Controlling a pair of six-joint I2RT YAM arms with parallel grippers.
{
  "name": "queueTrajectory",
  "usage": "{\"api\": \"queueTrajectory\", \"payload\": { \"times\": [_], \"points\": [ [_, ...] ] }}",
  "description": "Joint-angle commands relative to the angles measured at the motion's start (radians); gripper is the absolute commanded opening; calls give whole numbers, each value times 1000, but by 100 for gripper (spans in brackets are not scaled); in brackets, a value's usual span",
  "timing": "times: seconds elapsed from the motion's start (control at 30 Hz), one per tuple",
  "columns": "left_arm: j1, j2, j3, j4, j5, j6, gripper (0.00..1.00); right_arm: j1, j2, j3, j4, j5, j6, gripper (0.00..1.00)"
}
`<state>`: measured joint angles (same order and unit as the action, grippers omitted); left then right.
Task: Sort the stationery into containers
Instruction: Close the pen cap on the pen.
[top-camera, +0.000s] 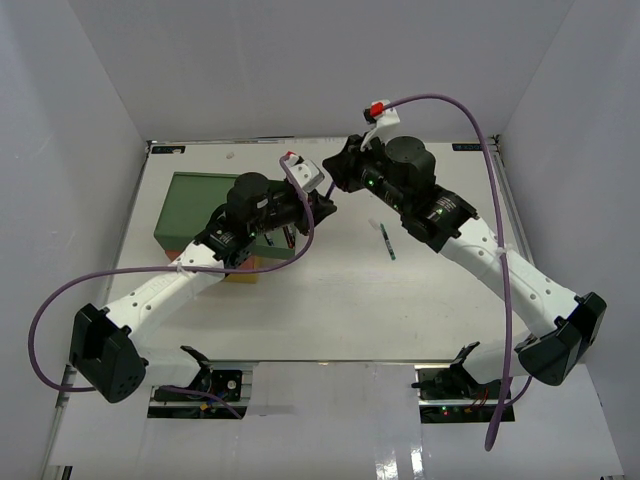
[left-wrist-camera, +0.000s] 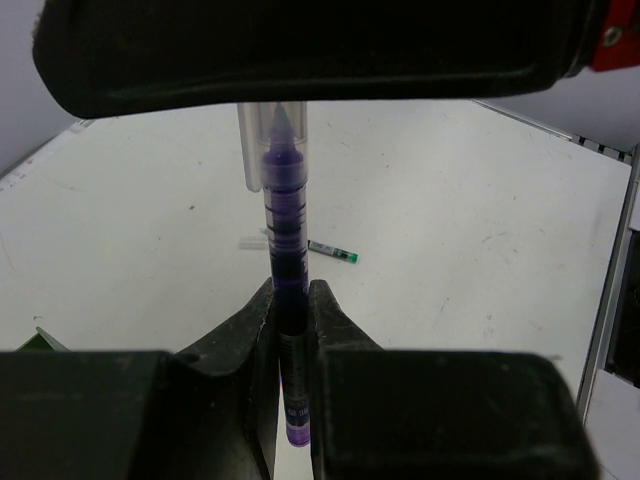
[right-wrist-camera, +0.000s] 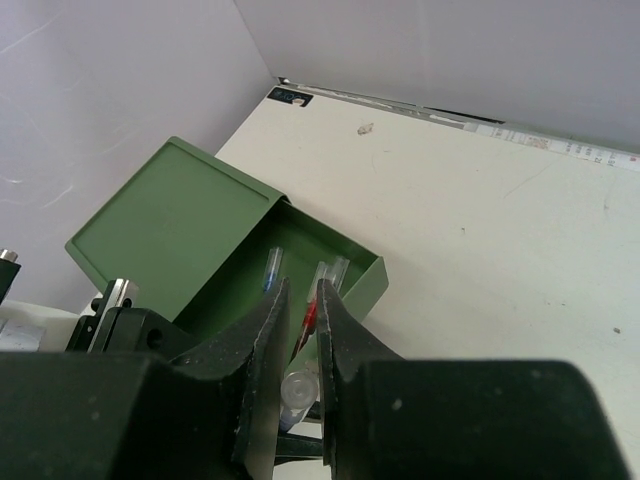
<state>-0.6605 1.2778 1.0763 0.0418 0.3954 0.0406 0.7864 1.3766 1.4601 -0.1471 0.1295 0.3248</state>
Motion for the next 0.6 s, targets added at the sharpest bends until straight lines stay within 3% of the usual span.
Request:
{"api": "queueTrajectory", "payload": {
  "times": [0.0,0.57],
  "points": [
    [-17,-52,137,247,39,1,0,24,73,-72,-215,-60,-24,8],
    [-17,-43,177,270,36,27,0,20,93,-126,-240,-116,-30,8]
  ]
}}
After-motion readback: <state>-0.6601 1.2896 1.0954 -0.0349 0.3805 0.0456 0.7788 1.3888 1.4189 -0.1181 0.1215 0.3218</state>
